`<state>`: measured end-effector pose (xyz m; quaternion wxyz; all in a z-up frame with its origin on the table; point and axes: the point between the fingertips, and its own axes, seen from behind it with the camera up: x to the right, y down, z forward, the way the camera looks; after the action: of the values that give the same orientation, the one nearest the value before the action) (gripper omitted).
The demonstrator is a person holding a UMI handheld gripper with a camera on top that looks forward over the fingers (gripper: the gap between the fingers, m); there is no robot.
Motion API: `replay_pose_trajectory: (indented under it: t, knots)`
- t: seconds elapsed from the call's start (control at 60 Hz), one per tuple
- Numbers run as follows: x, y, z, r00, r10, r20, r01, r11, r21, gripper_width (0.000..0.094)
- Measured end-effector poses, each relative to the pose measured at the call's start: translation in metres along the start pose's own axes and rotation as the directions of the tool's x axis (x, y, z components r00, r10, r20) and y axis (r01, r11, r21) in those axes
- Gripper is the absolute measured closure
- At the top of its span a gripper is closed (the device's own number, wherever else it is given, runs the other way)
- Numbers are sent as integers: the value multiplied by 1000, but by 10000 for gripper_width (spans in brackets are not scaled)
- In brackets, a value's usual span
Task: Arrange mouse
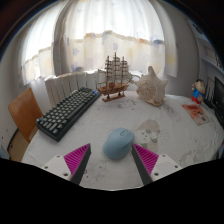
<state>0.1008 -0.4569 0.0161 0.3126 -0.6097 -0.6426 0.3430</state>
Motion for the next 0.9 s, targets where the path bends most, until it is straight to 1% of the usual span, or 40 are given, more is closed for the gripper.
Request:
replay_pose_trajectory:
  t: [0.183, 0.267, 0.333, 0.45, 0.483, 0.567, 0.6, 0.633, 0.683, 0.733, 0.817, 0.9]
  knots:
    - [8, -6, 38, 1000, 16, -24, -17, 1000, -15, 78]
    - [8, -11, 49, 999, 27, -22, -27, 999, -24, 77]
    - [7, -15, 54, 1000, 25, -11, -26, 999, -24, 84]
    - [3, -20, 60, 1000, 3, 6, -3, 1000, -21, 127]
    - [2, -21, 61, 1000, 0, 14, 0, 1000, -19, 151]
    - [4, -23, 64, 1000, -16, 9, 17, 1000, -19, 253]
    - [5, -22, 66, 1000, -24, 3, 24, 999, -22, 317]
    - [6, -23, 67, 999, -32, -4, 32, 999, -23, 422]
    - [5, -23, 67, 998, -58, 2, 58, 998, -39, 485]
    - [2, -31, 62, 996, -81, 22, 82, 996, -44, 515]
    - [3, -69, 39, 996, -82, 47, 81, 997, 12, 540]
    - [16, -116, 6, 995, -67, 69, 63, 996, 56, 540]
